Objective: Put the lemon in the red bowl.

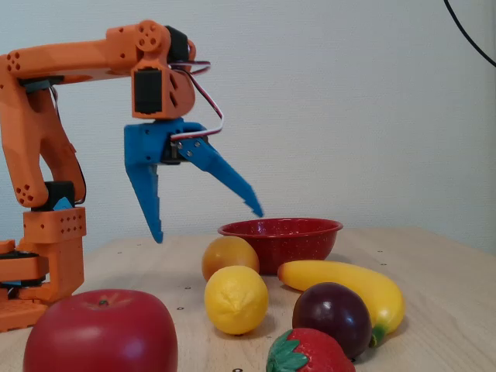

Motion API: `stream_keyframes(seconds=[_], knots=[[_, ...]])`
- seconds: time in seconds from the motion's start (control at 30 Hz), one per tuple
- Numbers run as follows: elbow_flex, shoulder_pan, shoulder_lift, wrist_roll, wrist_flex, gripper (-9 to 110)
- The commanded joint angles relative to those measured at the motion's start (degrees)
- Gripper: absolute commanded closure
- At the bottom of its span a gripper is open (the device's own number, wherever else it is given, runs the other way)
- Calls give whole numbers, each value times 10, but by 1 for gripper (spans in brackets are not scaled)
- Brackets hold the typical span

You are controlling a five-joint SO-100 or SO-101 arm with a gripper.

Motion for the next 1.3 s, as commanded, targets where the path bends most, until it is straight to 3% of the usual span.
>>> stream_keyframes(seconds=[0.0,0.37,1.27], knots=[[-24,-17,8,25,-29,47],[-4,-11,-54,46,-131,41],[9,-3,-173,83,-248,43]])
